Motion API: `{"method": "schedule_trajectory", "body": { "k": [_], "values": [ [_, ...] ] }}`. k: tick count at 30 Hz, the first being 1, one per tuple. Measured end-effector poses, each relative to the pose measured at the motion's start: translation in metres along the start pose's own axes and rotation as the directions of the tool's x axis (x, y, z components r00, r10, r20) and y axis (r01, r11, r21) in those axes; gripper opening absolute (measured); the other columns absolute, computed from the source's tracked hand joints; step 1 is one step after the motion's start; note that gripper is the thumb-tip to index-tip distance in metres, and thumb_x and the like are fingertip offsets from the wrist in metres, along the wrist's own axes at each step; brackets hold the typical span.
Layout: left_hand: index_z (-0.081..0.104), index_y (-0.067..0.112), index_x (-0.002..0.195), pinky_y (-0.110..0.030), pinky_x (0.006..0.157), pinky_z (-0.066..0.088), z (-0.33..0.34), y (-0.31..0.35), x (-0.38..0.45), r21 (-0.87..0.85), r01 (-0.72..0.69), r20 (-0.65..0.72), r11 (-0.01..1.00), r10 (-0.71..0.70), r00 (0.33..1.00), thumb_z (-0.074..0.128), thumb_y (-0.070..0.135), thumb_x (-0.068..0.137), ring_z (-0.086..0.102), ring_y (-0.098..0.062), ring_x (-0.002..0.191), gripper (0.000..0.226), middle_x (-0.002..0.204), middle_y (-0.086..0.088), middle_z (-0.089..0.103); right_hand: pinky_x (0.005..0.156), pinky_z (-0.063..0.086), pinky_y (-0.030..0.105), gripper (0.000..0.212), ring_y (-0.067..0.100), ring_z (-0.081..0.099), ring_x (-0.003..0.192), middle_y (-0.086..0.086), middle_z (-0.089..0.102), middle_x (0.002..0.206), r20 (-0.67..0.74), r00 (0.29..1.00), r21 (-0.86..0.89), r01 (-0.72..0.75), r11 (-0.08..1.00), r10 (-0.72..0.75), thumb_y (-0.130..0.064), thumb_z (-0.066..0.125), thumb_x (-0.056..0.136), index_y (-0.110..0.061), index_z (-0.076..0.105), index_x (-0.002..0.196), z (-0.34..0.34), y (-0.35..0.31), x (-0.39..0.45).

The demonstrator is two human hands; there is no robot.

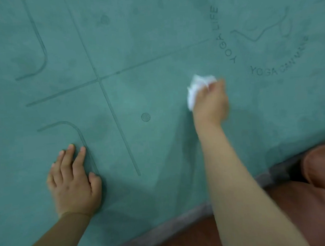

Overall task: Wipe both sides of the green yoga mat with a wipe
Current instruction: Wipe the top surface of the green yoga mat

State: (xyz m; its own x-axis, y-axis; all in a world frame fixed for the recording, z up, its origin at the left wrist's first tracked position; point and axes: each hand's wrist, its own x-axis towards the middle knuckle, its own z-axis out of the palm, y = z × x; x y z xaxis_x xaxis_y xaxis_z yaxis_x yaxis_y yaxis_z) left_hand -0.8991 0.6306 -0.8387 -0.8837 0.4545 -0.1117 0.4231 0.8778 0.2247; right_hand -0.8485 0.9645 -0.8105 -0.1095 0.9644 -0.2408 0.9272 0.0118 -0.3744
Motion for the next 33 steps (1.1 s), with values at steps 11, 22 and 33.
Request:
{"method": "schedule_trajectory", "body": {
  "k": [11, 22, 33],
  "values": [
    [0.048, 0.006, 0.141, -0.051, 0.116, 0.017, 0.000, 0.001, -0.001, -0.007, 0.013, 0.006, 1.000, -0.013, 1.000, 0.038, 0.029, 0.080, 0.025, -0.034, 0.143, 0.066, 0.153, -0.016, 0.037, 0.069, 0.039, 0.038, 0.022, 0.041, 0.060, 0.093, 0.022, 0.063, 0.105, -0.151, 0.973, -0.095, -0.193, 0.977, 0.177, -0.024, 0.043, 0.093, -0.007, 0.046, 0.107, -0.050, 0.100, 0.001],
    [0.047, 0.005, 0.141, -0.049, 0.116, 0.015, 0.000, 0.001, -0.001, -0.009, -0.011, -0.017, 1.000, 0.011, 1.000, 0.037, 0.030, 0.080, 0.026, -0.035, 0.142, 0.066, 0.152, -0.018, 0.037, 0.063, 0.037, 0.033, 0.024, 0.034, 0.062, 0.084, 0.011, 0.066, 0.097, 0.120, 0.837, -0.035, 0.542, 0.840, -0.534, -0.031, 0.048, 0.091, -0.011, 0.056, 0.102, 0.027, -0.056, 0.028],
    [0.046, 0.010, 0.141, -0.051, 0.115, 0.018, 0.004, -0.005, -0.002, -0.041, -0.005, -0.028, 0.999, 0.004, 1.000, 0.041, 0.027, 0.078, 0.027, -0.035, 0.143, 0.065, 0.155, -0.014, 0.035, 0.071, 0.046, 0.039, 0.025, 0.039, 0.063, 0.094, 0.020, 0.066, 0.104, -0.265, 0.889, 0.046, -0.374, 0.926, 0.373, -0.027, 0.048, 0.090, -0.007, 0.047, 0.105, -0.037, 0.167, -0.037]
  ]
}}
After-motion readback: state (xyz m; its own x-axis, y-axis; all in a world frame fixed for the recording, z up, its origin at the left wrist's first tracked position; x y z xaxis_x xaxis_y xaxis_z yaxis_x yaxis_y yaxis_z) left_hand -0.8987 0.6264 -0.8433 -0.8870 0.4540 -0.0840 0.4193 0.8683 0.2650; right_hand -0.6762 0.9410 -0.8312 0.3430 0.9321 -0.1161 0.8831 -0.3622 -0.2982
